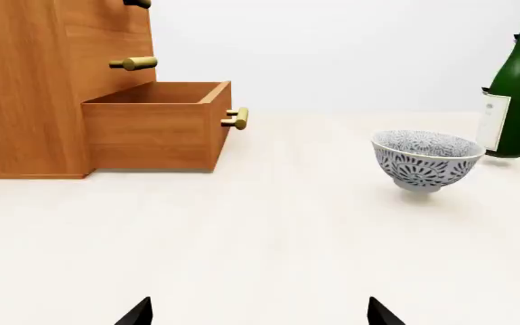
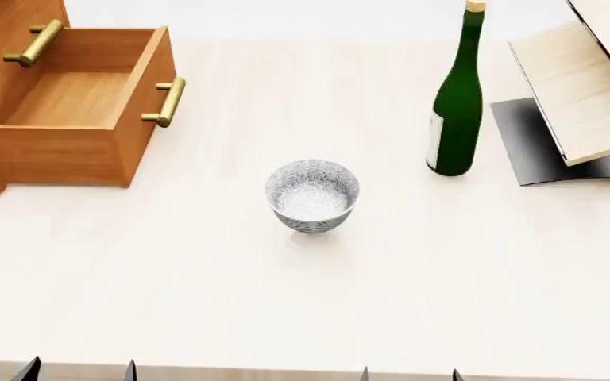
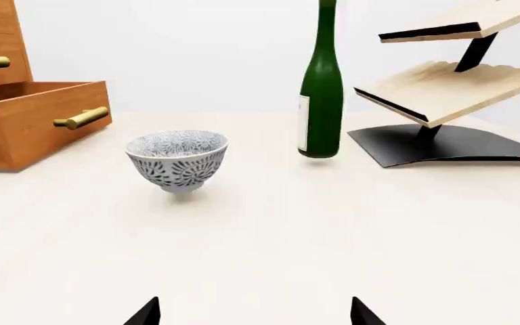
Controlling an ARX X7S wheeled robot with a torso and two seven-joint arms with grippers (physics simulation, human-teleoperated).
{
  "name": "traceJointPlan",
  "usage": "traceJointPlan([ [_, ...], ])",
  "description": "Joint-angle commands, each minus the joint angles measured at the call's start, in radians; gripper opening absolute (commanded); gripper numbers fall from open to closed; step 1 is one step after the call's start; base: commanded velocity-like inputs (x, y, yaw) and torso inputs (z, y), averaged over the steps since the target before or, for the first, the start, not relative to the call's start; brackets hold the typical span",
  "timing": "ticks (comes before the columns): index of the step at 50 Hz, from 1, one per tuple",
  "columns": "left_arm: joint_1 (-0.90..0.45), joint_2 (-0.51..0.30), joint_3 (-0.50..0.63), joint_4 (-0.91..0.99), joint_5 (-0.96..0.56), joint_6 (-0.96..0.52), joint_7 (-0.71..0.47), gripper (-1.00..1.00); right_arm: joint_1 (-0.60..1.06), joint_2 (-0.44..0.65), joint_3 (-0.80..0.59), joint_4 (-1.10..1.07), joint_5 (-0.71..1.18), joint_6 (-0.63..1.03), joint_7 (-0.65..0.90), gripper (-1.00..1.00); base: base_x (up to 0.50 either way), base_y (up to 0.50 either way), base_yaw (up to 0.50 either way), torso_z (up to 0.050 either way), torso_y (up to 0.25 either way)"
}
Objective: Put the bowl on top of the cabinet.
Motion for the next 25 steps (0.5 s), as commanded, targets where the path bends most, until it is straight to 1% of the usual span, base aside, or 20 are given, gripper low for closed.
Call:
traceJointPlan([
  [1, -0.008, -0.014, 0.019, -0.011, 0.014, 0.000, -0.048, 1.00, -0.001, 0.014, -0.018, -0.004, 0.021, 0.007, 0.022, 1.00, 0.00, 0.00, 0.00, 0.000, 0.000],
  [13, 0.001, -0.047, 0.056, 0.005, -0.027, -0.005, -0.092, 1.00, -0.008, 0.049, -0.062, -0.013, 0.057, -0.015, 0.059, 1.00, 0.00, 0.00, 0.00, 0.000, 0.000],
  [25, 0.001, -0.063, 0.077, 0.012, -0.038, -0.020, -0.115, 1.00, -0.009, 0.067, -0.084, -0.018, 0.068, -0.015, 0.076, 1.00, 0.00, 0.00, 0.00, 0.000, 0.000],
])
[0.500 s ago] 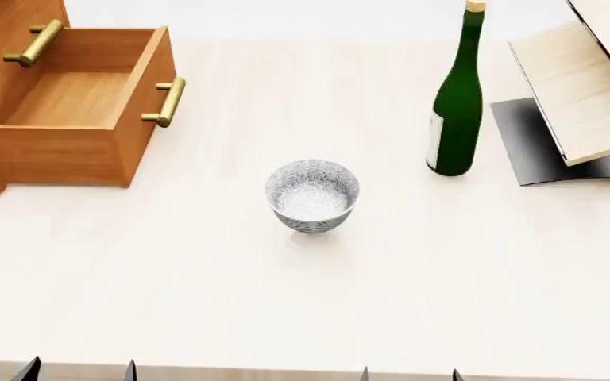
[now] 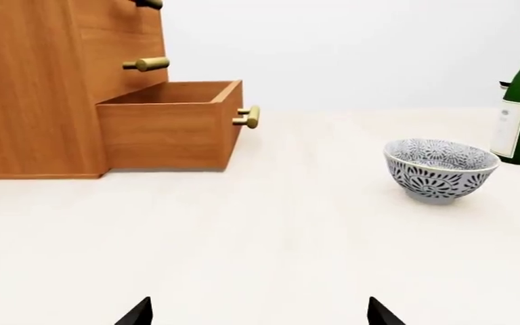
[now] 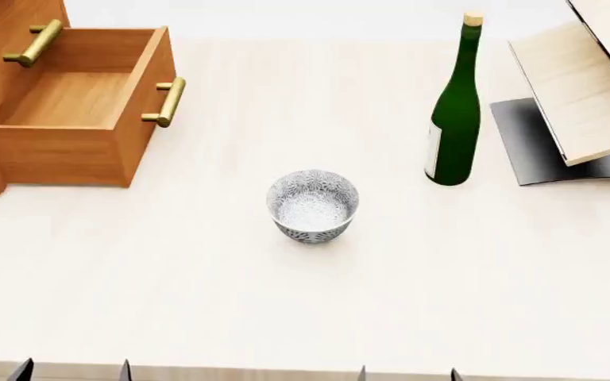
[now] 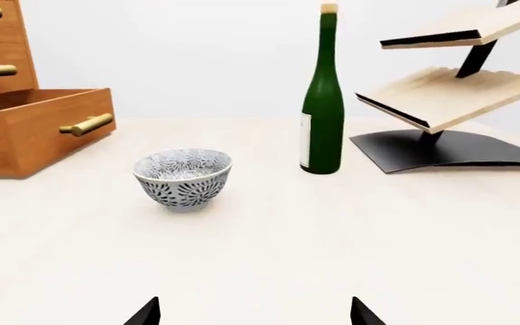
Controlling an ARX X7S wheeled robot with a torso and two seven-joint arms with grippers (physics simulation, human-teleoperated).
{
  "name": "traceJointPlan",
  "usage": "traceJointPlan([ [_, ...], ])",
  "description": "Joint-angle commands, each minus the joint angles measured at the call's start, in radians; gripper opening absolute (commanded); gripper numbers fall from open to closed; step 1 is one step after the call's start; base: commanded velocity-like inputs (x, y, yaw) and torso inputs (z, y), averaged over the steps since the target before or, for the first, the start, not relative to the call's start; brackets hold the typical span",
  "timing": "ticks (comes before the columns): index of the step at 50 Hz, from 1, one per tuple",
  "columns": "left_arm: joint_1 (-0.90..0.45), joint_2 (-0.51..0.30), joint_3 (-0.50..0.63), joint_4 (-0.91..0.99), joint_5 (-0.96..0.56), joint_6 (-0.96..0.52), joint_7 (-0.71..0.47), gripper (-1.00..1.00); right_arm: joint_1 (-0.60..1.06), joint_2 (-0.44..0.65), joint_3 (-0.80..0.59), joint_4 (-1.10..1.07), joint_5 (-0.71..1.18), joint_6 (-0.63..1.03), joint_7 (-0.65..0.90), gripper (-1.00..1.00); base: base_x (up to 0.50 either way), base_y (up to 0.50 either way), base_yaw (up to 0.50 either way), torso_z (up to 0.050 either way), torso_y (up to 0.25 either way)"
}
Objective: Put the bowl on top of the cabinet.
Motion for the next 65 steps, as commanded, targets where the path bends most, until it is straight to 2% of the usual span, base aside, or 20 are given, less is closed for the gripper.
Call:
traceJointPlan([
  [1, 0.000, -0.014, 0.017, 0.005, -0.009, -0.010, -0.023, 1.00, -0.001, 0.015, -0.018, -0.003, 0.013, -0.003, 0.015, 1.00, 0.00, 0.00, 0.00, 0.000, 0.000],
  [4, -0.003, 0.012, -0.010, 0.006, 0.024, -0.044, 0.008, 1.00, -0.001, -0.023, 0.023, 0.003, -0.028, -0.002, -0.020, 1.00, 0.00, 0.00, 0.00, 0.000, 0.000],
  [23, -0.004, -0.020, 0.032, -0.001, 0.009, -0.034, -0.037, 1.00, -0.003, 0.016, -0.026, 0.007, -0.007, -0.024, 0.028, 1.00, 0.00, 0.00, 0.00, 0.000, 0.000],
  [29, 0.004, -0.036, 0.039, 0.083, 0.032, -0.034, -0.065, 1.00, -0.028, 0.037, -0.029, -0.085, -0.009, -0.030, 0.041, 1.00, 0.06, 0.00, 0.00, 0.000, 0.000],
  [34, 0.020, -0.058, 0.050, 0.181, 0.033, -0.028, -0.060, 1.00, -0.056, 0.056, -0.028, -0.208, -0.025, -0.008, 0.061, 1.00, 0.46, 0.00, 0.00, 0.000, 0.000],
  [40, 0.013, -0.077, 0.032, 0.303, -0.001, -0.102, -0.056, 1.00, -0.070, 0.077, -0.006, -0.339, -0.016, 0.050, 0.082, 1.00, 0.50, 0.00, 0.00, 0.000, 0.000],
  [65, 0.036, -0.110, 0.050, 0.384, -0.027, -0.104, -0.066, 1.00, -0.098, 0.107, -0.011, -0.412, -0.039, 0.008, 0.133, 1.00, 0.50, 0.00, 0.00, 0.000, 0.000],
])
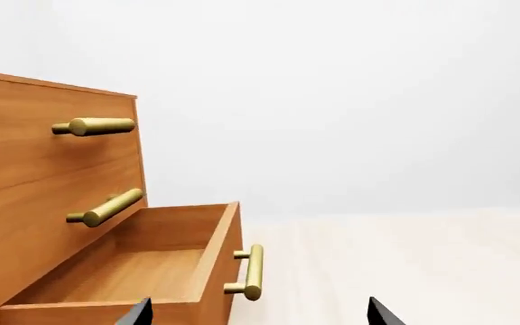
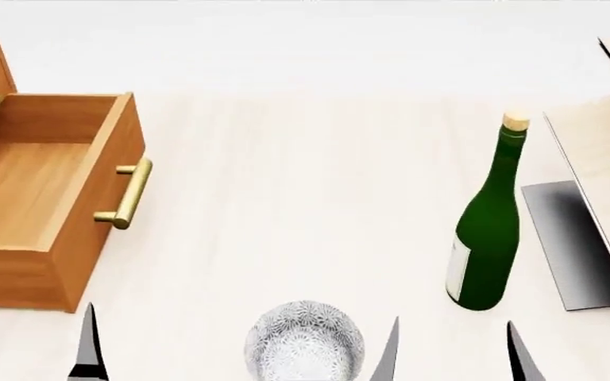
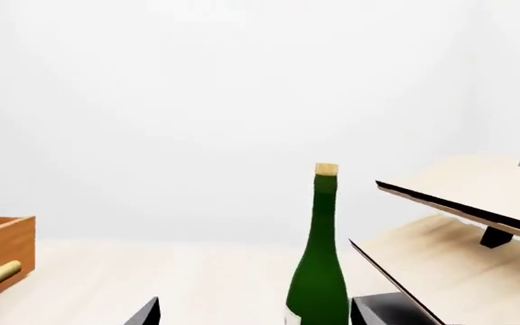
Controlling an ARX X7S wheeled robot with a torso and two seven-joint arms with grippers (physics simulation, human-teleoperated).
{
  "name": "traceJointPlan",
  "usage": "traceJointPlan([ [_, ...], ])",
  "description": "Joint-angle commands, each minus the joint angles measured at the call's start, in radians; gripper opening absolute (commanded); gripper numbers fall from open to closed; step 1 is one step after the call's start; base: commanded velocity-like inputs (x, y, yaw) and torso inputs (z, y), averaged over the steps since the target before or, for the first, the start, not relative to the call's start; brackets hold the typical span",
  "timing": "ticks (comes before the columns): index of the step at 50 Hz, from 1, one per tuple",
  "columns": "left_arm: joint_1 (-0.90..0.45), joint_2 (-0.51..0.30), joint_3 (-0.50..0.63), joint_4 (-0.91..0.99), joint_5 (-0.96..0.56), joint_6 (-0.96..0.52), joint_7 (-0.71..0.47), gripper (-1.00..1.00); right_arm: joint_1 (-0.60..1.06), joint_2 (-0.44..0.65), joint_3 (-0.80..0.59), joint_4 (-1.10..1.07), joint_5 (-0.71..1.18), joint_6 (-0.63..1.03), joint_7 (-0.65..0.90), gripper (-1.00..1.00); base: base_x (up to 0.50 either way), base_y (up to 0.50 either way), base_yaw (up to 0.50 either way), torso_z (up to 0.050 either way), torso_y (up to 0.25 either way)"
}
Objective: Put the bowl on top of the cabinet.
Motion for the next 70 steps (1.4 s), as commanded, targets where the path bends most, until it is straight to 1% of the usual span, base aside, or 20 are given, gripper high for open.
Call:
traceJointPlan([
  [1, 0.012, 0.003, -0.008, 0.019, 0.002, 0.016, 0.024, 1.00, -0.011, -0.004, 0.017, -0.030, -0.027, -0.011, 0.004, 1.00, 0.50, 0.00, 0.00, 0.000, 0.000],
  [34, 0.017, -0.022, 0.010, 0.037, -0.015, 0.017, 0.000, 1.00, -0.023, 0.027, 0.008, -0.076, -0.006, -0.016, 0.027, 1.00, 0.50, 0.00, 0.00, 0.000, 0.001],
  [38, 0.013, -0.026, 0.014, 0.042, -0.020, -0.004, 0.001, 1.00, -0.021, 0.027, 0.012, -0.078, 0.015, -0.011, 0.028, 1.00, 0.50, 0.00, 0.00, 0.000, 0.000],
  [39, 0.010, -0.029, 0.015, 0.053, -0.026, -0.020, 0.003, 1.00, -0.014, 0.026, 0.012, -0.083, 0.011, 0.028, 0.035, 1.00, 0.40, 0.00, 0.00, 0.000, 0.000],
  [42, 0.002, -0.034, 0.010, 0.077, -0.053, -0.061, 0.010, 1.00, -0.010, 0.028, 0.009, -0.080, 0.009, 0.032, 0.037, 1.00, 0.04, 0.00, 0.00, 0.000, 0.000],
  [44, -0.014, -0.042, 0.005, 0.110, -0.083, -0.120, 0.018, 1.00, -0.010, 0.030, 0.008, -0.082, 0.005, 0.037, 0.041, 1.00, 0.00, 0.00, 0.00, 0.000, 0.000],
  [46, -0.018, -0.045, -0.001, 0.123, -0.099, -0.131, 0.018, 1.00, -0.010, 0.031, 0.008, -0.082, 0.003, 0.038, 0.045, 1.00, 0.00, 0.00, 0.00, 0.000, 0.000],
  [47, -0.017, -0.051, -0.016, 0.145, -0.166, -0.152, 0.049, 1.00, -0.010, 0.033, 0.010, -0.090, 0.005, 0.043, 0.046, 1.00, 0.00, 0.00, 0.00, 0.000, 0.000],
  [49, -0.001, -0.055, -0.036, 0.151, -0.225, -0.109, 0.088, 1.00, -0.012, 0.035, 0.010, -0.094, 0.006, 0.043, 0.047, 1.00, 0.00, 0.00, 0.00, 0.024, 0.000],
  [50, -0.006, -0.057, -0.029, 0.154, -0.200, -0.132, 0.068, 1.00, -0.012, 0.036, 0.010, -0.096, 0.006, 0.044, 0.048, 1.00, 0.00, 0.00, 0.00, 0.050, 0.000],
  [52, -0.010, -0.057, -0.028, 0.148, -0.212, -0.141, 0.069, 1.00, -0.013, 0.038, 0.012, -0.098, 0.011, 0.043, 0.048, 1.00, 0.00, 0.00, 0.00, 0.050, 0.000],
  [70, -0.010, -0.074, -0.019, 0.151, -0.234, -0.140, 0.052, 1.00, -0.016, 0.052, 0.004, -0.110, 0.024, 0.048, 0.054, 1.00, 0.00, 0.00, 0.00, 0.050, 0.000],
])
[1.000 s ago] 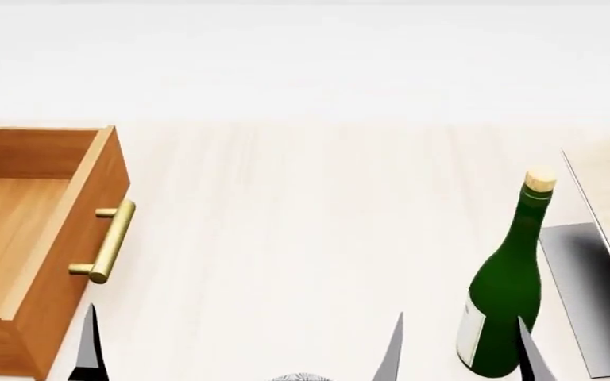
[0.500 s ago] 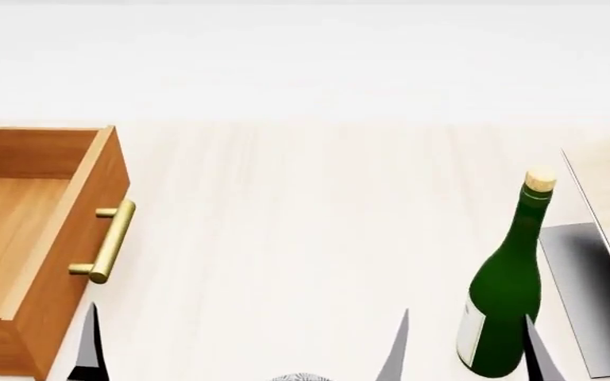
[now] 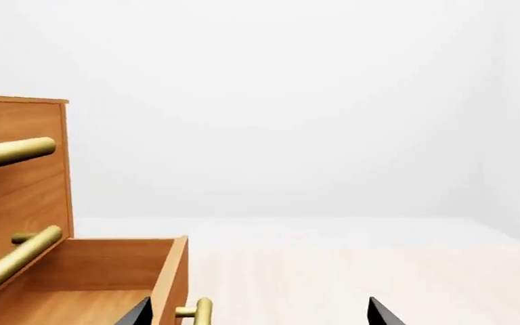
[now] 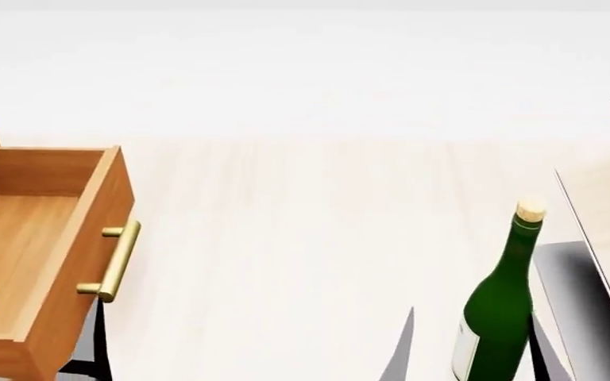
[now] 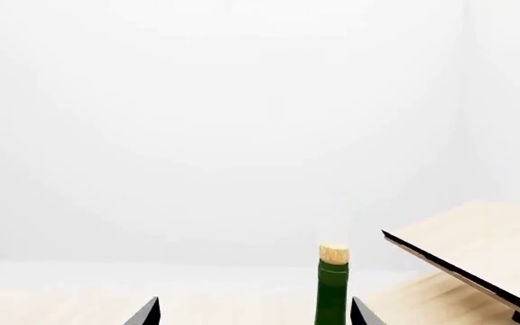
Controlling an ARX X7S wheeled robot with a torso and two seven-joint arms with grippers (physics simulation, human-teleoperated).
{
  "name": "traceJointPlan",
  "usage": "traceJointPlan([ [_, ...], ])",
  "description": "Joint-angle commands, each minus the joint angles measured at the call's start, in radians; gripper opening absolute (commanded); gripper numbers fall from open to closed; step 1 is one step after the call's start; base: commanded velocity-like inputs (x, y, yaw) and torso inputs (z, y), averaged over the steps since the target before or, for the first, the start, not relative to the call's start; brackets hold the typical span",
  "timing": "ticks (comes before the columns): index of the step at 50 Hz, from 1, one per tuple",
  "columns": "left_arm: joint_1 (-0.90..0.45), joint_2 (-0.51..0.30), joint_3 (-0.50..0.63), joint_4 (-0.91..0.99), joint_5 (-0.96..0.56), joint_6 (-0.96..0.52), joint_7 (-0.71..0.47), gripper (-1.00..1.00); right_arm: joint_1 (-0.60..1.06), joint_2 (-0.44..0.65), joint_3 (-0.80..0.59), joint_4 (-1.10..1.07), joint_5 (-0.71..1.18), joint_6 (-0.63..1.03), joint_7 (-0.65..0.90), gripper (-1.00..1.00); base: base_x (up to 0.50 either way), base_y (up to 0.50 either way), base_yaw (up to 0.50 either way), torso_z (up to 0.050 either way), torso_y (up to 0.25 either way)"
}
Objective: Put the bowl on top of the cabinet.
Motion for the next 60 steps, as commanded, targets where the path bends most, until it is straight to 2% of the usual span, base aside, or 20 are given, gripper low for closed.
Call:
traceJointPlan([
  [1, -0.001, 0.004, -0.018, 0.006, -0.019, 0.000, 0.025, 1.00, -0.001, -0.009, 0.018, -0.003, -0.009, 0.006, -0.013, 1.00, 0.00, 0.00, 0.00, 0.050, 0.000],
  [24, -0.001, -0.018, -0.003, 0.003, -0.046, 0.008, 0.026, 1.00, -0.002, 0.007, 0.013, -0.016, -0.005, 0.007, -0.002, 1.00, 0.00, 0.00, 0.00, 0.050, 0.000],
  [27, -0.008, -0.011, -0.011, -0.007, -0.059, -0.008, 0.013, 1.00, -0.001, 0.009, 0.013, -0.013, -0.005, 0.004, 0.000, 1.00, 0.00, 0.00, 0.00, 0.050, 0.000],
  [28, -0.019, -0.019, -0.002, -0.006, -0.056, -0.053, 0.003, 1.00, -0.001, 0.010, 0.013, -0.013, -0.005, 0.005, 0.000, 1.00, 0.00, 0.00, 0.00, 0.050, 0.000],
  [38, -0.012, -0.017, -0.009, -0.017, -0.086, -0.008, 0.018, 1.00, 0.000, 0.015, 0.010, -0.011, -0.001, 0.005, 0.006, 1.00, 0.00, 0.00, 0.00, 0.000, 0.000],
  [60, -0.007, -0.032, 0.011, -0.029, -0.051, 0.022, 0.008, 1.00, -0.006, 0.028, 0.005, -0.016, 0.004, -0.001, 0.017, 1.00, 0.00, 0.00, 0.00, 0.000, -0.250],
])
